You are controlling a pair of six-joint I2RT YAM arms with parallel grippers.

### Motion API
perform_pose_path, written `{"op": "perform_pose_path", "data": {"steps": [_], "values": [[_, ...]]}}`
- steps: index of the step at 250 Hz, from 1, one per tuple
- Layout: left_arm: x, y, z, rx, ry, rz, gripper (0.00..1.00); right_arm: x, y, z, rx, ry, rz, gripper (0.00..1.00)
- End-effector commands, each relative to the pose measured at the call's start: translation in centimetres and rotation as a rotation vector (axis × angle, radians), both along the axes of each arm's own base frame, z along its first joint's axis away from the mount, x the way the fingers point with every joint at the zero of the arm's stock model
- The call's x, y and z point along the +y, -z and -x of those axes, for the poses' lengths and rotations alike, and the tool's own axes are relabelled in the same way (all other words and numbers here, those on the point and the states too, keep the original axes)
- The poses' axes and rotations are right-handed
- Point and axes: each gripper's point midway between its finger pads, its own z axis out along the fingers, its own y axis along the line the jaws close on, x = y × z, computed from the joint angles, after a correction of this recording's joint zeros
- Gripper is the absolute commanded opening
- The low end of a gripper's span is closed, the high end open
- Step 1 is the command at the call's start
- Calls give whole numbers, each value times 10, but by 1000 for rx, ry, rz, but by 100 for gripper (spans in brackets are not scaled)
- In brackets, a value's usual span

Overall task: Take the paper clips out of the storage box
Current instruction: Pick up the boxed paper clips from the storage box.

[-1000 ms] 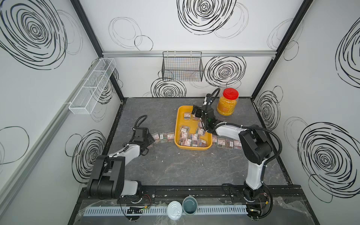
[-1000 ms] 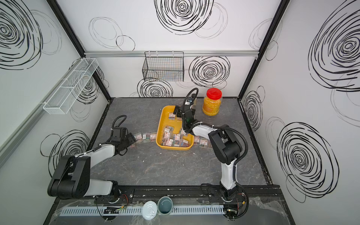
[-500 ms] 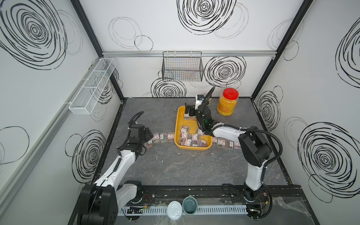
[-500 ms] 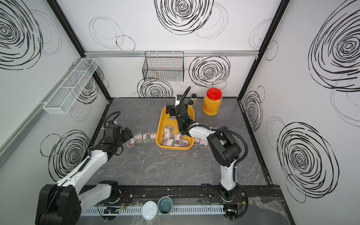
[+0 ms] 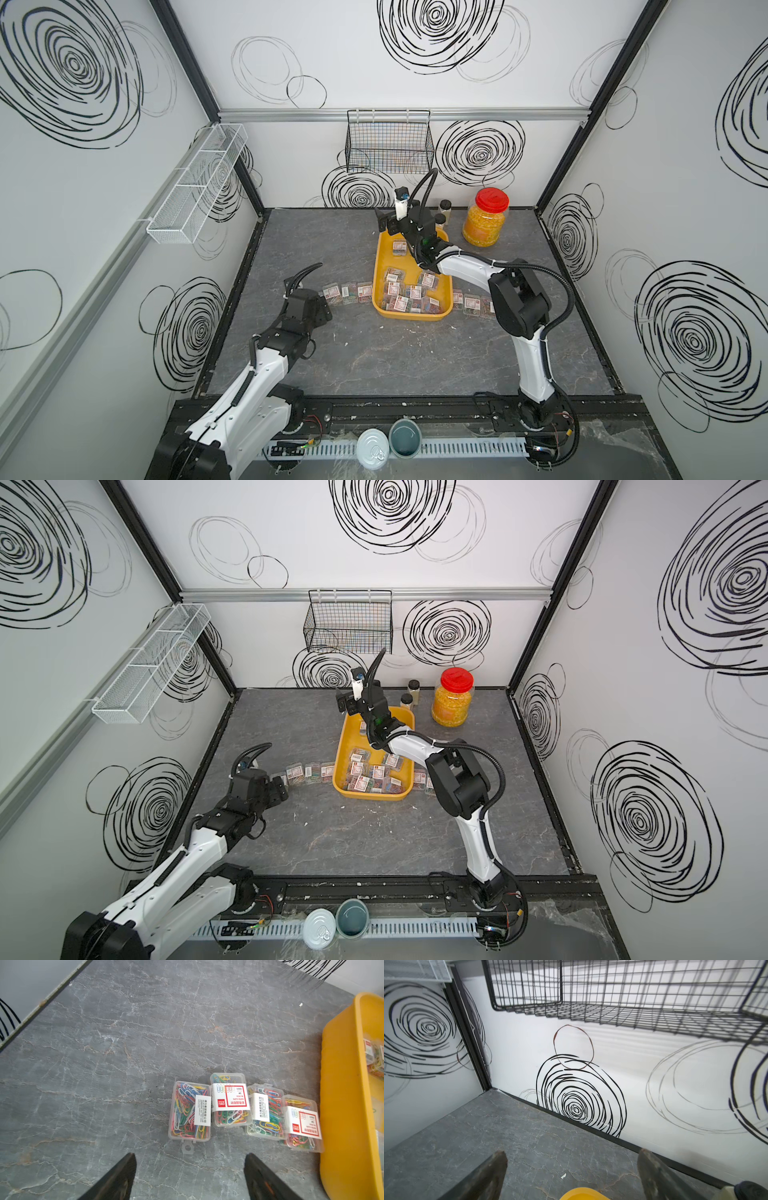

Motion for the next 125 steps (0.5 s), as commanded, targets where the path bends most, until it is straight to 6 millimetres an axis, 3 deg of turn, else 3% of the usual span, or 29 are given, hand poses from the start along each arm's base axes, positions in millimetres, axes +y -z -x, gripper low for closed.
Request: {"op": "perform_pose_path", "data": {"steps": [1, 53, 89, 125], "values": [[1, -6, -1, -41, -19, -28, 85, 11, 7, -4, -10, -11, 117, 100], [2, -10, 1, -66, -31, -33, 85, 18, 1, 10, -47, -11, 139, 100], [5, -13, 3, -85, -41, -30, 85, 8, -12, 23, -28, -5, 58, 100], [6, -16, 6, -105, -45, -24, 85, -8, -8, 24, 85, 66, -6, 100]]}}
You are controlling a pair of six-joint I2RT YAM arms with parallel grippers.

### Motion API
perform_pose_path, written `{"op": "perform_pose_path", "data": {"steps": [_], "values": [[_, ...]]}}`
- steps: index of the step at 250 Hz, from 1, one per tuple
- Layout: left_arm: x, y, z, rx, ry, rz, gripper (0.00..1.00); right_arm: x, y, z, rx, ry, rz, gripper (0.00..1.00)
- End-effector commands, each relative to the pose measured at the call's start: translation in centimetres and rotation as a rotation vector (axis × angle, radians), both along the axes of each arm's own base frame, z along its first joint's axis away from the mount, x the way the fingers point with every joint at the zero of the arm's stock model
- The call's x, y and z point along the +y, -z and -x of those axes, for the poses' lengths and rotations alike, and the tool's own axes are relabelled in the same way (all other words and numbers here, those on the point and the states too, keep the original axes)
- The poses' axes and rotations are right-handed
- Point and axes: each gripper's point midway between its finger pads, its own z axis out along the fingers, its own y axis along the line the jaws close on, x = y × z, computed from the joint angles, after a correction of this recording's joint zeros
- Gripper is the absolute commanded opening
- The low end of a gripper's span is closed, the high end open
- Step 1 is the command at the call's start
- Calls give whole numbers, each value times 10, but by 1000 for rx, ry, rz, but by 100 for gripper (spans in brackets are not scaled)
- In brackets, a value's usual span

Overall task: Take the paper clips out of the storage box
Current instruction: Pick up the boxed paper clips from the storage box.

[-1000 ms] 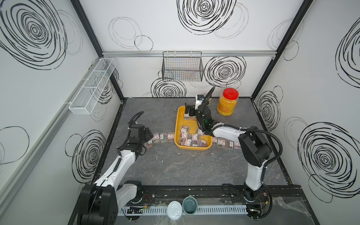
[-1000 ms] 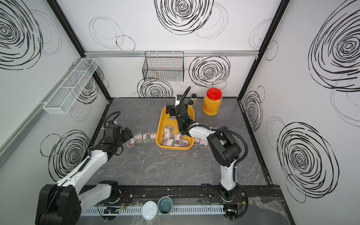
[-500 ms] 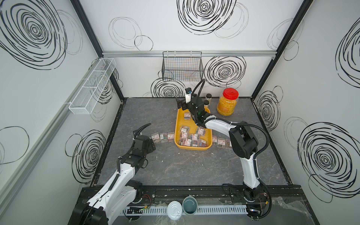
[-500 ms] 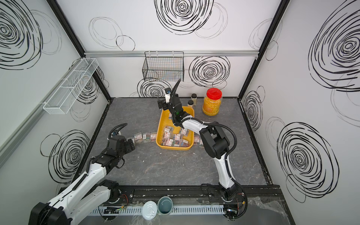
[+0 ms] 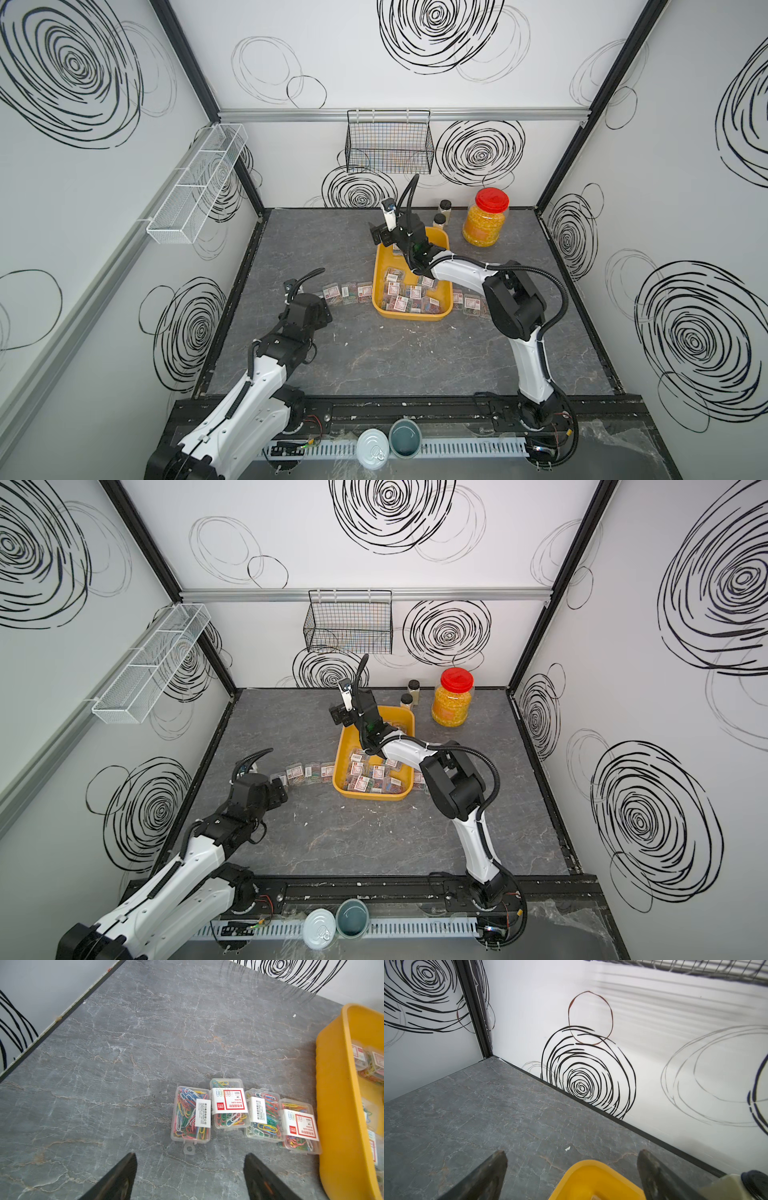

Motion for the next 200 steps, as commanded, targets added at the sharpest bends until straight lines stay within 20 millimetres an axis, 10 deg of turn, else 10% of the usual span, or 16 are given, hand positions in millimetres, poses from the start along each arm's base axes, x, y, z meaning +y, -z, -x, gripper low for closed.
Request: {"op": "perform_pose_path", "data": {"steps": [1, 200], "values": [[3, -7, 0, -44, -27, 6, 85, -21, -38, 3, 25, 88, -116, 100], [3, -10, 4, -70, -22, 21, 86, -77, 96, 6, 570, 365, -191, 69]]}}
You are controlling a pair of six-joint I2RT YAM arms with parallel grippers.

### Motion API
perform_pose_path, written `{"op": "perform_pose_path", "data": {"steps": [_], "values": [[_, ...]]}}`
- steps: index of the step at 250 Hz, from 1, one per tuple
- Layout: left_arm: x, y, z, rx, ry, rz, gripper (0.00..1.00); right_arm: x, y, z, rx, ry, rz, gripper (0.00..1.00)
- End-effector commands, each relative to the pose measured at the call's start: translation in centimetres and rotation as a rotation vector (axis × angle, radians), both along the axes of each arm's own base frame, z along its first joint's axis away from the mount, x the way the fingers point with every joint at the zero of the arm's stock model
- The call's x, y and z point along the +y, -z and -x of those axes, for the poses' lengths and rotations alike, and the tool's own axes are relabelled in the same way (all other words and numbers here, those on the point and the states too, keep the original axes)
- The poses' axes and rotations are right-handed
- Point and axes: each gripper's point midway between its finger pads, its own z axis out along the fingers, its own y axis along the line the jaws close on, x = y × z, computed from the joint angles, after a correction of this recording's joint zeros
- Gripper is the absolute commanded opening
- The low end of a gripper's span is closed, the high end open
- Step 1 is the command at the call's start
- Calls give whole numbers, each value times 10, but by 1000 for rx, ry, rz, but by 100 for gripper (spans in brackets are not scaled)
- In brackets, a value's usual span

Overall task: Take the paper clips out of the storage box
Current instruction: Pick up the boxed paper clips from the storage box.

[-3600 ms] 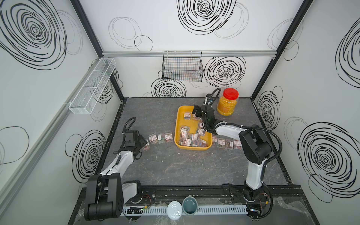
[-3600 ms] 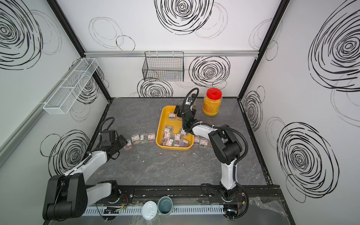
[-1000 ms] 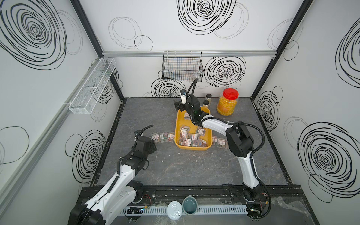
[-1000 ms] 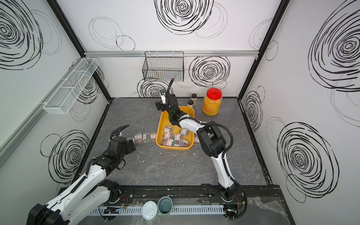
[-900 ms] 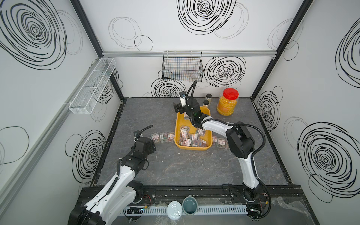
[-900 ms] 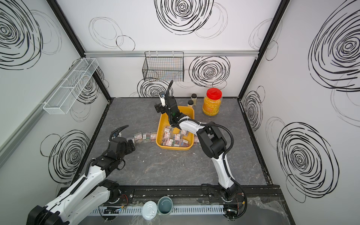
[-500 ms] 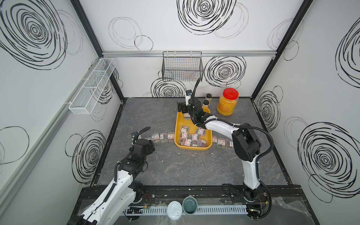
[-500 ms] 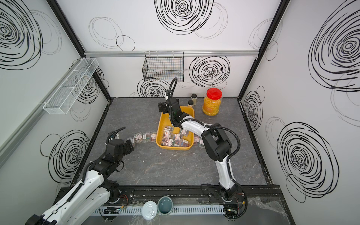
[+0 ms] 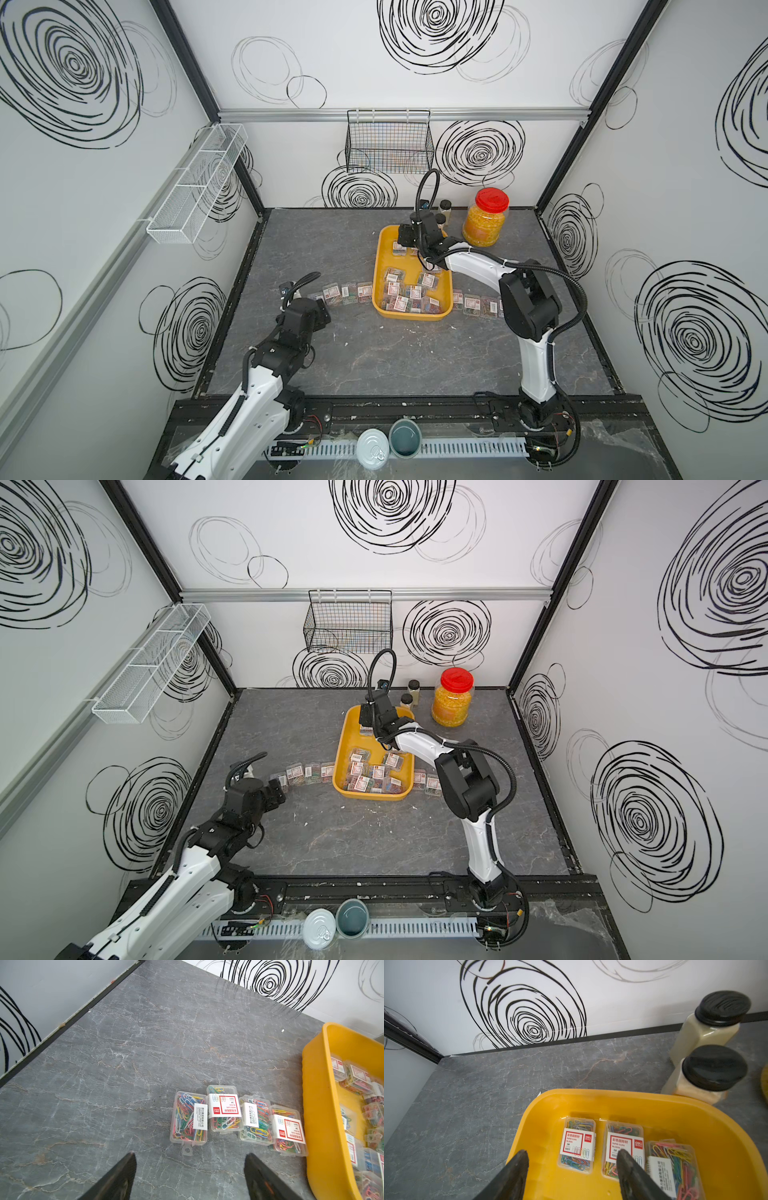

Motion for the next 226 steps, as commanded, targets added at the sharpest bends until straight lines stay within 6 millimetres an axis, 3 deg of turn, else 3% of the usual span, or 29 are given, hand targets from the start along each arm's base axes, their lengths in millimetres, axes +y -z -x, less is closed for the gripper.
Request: {"op": "perform_pose_path", "data": {"steps": [1, 86, 195, 226], "values": [[1, -1, -1, -12, -16, 2, 86, -1, 32, 5, 78, 25, 37, 69], [1, 0, -1, -13, -15, 2, 86, 22, 63, 5, 130, -12, 89, 74], [1, -1, -1, -15, -16, 3, 86, 20, 79, -4, 168, 16, 150, 76], [2, 0, 0, -14, -17, 2, 86, 17, 92, -11, 189, 11, 183, 78]]}}
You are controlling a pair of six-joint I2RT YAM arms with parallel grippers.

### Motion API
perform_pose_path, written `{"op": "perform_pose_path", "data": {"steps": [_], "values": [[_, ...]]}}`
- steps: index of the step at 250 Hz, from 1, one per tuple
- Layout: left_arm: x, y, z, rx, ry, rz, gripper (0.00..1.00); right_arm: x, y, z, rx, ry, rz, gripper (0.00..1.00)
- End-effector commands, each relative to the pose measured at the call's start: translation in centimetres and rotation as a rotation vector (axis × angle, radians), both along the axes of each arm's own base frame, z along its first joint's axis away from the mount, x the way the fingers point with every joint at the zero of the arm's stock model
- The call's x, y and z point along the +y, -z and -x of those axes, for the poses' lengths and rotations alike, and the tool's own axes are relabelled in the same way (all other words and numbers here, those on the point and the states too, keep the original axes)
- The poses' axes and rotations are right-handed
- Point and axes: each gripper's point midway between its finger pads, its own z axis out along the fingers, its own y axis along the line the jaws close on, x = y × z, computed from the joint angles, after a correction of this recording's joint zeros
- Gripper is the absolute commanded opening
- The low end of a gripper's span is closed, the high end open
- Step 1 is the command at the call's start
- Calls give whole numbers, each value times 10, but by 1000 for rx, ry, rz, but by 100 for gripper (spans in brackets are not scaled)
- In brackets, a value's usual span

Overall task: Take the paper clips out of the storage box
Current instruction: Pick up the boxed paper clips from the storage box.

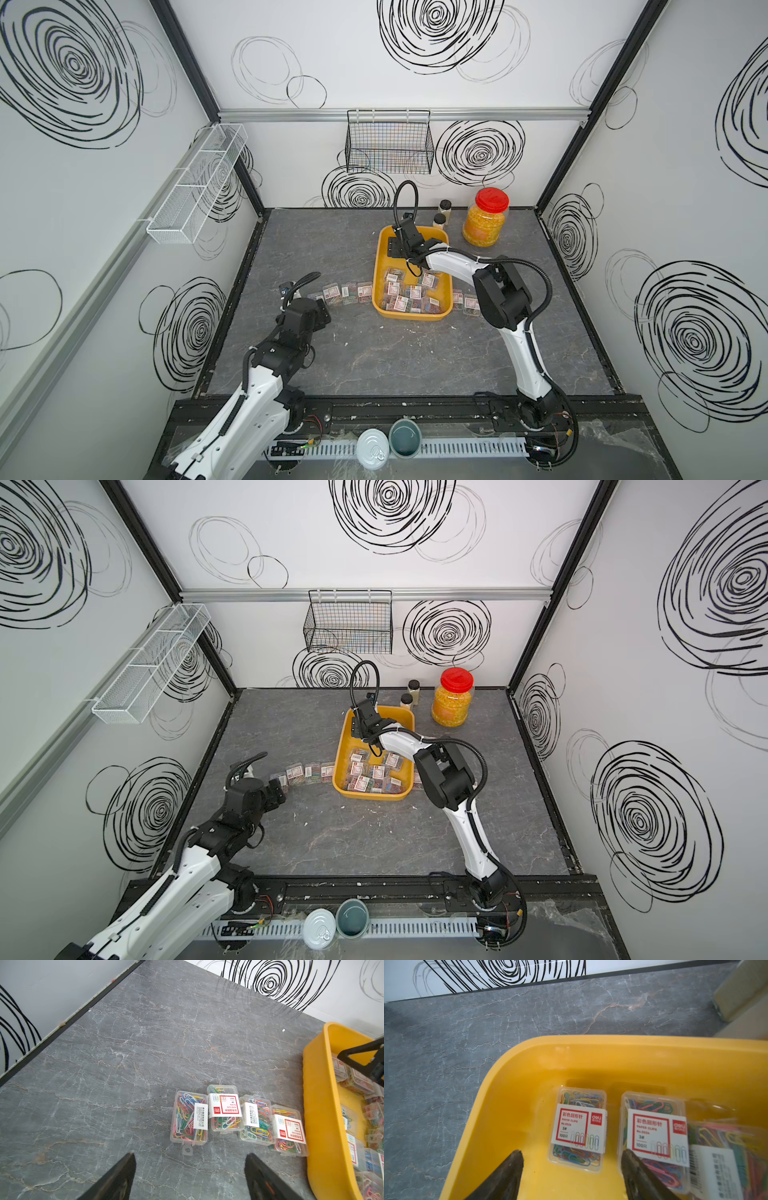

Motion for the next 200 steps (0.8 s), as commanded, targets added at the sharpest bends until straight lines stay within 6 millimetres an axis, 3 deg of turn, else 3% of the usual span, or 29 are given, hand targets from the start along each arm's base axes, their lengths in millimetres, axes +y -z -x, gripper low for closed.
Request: {"op": "perform_pose_path", "data": {"steps": [1, 76, 200], "values": [[2, 0, 0, -14, -16, 0, 86, -8, 17, -7, 32, 8, 60, 78], [2, 0, -1, -11, -16, -1, 86, -12, 39, -25, 91, -9, 94, 77], [2, 1, -1, -7, -16, -3, 86, -9, 65, -22, 135, -30, 129, 73]]}}
